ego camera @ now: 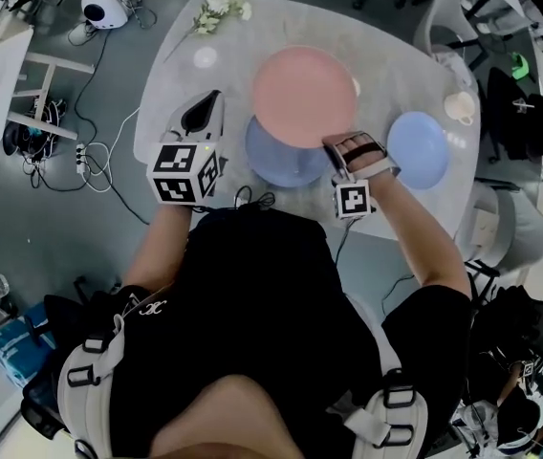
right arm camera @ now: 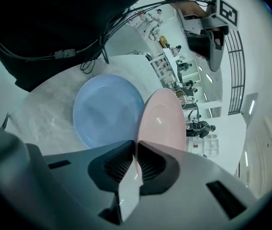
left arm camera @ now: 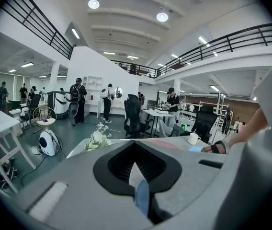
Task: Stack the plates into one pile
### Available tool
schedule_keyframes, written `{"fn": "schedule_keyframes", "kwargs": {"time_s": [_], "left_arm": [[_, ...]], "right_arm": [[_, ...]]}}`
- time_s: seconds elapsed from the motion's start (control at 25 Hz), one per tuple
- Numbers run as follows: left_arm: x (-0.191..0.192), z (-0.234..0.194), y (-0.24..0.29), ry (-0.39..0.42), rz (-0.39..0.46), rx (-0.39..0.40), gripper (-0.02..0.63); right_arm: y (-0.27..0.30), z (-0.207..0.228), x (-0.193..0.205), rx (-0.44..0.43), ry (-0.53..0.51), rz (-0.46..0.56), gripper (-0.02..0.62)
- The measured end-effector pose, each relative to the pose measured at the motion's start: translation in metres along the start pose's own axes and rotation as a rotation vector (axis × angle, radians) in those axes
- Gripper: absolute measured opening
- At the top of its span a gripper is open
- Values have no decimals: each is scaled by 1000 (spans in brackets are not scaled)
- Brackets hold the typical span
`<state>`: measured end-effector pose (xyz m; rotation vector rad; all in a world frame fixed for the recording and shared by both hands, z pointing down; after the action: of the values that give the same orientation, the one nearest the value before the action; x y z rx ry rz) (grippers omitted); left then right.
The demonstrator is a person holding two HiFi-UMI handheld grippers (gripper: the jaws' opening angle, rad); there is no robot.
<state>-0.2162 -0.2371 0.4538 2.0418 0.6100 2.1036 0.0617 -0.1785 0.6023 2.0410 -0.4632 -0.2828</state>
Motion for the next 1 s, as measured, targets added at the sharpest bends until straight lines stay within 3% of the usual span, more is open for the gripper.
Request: {"fn": "schedule_keyframes", "kwargs": {"time_s": [0.56, 0.88, 1.0], "left_arm": [[11, -2, 0, -20, -38, -14, 5], [20, -2, -5, -15, -62, -18, 5], [23, 1, -7, -14, -73, -17, 5]], "right_arm": [[33, -72, -29, -200, -33, 83, 30], [34, -93, -43, -269, -69, 144, 29], [37, -94, -40, -249, -68, 139, 29]]}}
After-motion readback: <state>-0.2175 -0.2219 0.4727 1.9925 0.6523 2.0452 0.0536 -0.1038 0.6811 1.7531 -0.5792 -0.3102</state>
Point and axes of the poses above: the fingertips, and each gripper's own axes: y forward along the fingers, z to its right, x out of its underside, the point moved 9 cm from there along -y, backward along the fingers, and after that the axes turned 15 degrees about -x, right-handed, at the moved point
